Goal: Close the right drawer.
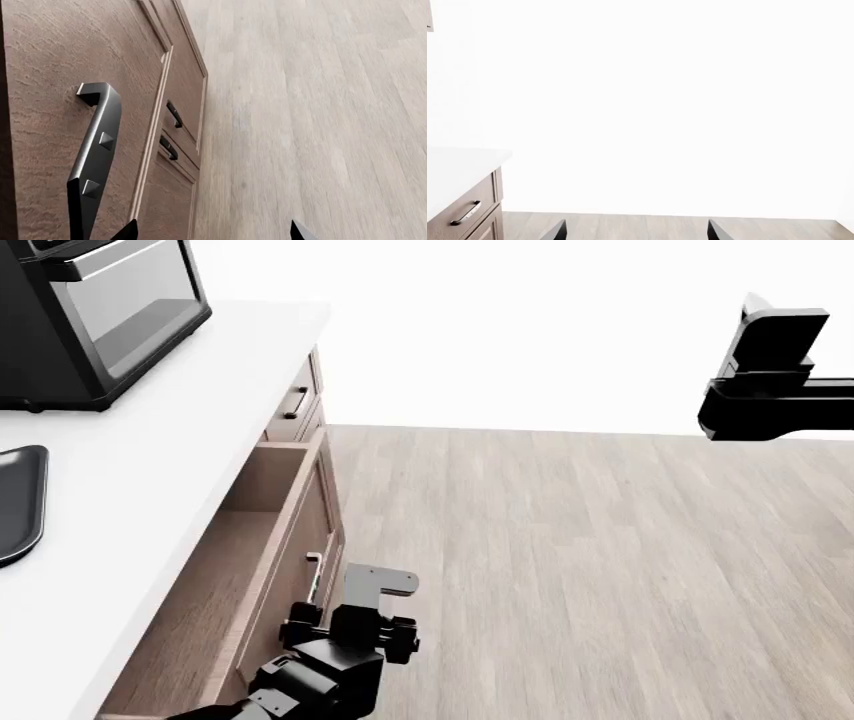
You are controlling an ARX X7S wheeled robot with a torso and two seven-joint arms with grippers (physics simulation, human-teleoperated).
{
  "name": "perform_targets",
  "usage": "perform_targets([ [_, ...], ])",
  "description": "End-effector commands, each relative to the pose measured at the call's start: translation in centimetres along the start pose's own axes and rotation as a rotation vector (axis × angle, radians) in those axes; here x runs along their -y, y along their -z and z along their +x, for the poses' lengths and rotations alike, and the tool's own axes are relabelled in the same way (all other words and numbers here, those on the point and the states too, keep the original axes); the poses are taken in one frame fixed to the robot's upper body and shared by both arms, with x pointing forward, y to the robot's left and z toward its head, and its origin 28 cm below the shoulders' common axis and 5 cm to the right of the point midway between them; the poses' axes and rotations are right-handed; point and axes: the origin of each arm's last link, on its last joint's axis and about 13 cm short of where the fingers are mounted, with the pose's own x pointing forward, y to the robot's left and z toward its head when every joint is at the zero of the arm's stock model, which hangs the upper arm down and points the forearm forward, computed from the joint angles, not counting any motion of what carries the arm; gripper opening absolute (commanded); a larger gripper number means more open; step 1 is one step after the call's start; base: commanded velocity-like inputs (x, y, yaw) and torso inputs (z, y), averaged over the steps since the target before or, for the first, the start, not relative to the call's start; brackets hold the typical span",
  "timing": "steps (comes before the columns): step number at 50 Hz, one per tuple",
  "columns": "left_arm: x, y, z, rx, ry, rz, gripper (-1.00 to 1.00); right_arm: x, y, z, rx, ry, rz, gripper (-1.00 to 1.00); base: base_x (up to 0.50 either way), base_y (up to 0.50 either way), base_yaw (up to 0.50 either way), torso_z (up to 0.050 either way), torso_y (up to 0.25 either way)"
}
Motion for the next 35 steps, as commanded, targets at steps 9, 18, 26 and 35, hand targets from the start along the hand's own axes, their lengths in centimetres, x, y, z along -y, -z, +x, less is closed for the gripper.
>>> perform_targets([
  [9, -3.0, 1.3, 2.0, -0.032, -0.107, 0.008, 1.0, -0.1, 0.0, -0.1, 0.003, -0.003, -0.006, 1.0, 0.0, 0.0, 0.0, 0.0, 0.0],
  [18, -5.7, 1.3, 2.6, -0.027, -0.186, 0.021, 1.0, -0.1, -0.1, 0.0, 0.004, -0.002, -0.009, 1.0, 0.0, 0.0, 0.0, 0.0, 0.0],
  [26, -7.5, 1.3, 2.8, -0.029, -0.236, 0.021, 1.0, -0.2, -0.2, 0.0, 0.004, -0.002, -0.013, 1.0, 0.0, 0.0, 0.0, 0.0, 0.0],
  [35, -8.5, 1.4, 3.3, -0.04, -0.285, 0.058, 1.0, -0.4, -0.5, -0.3, 0.014, -0.012, -0.016, 1.0, 0.0, 0.0, 0.0, 0.0, 0.0],
])
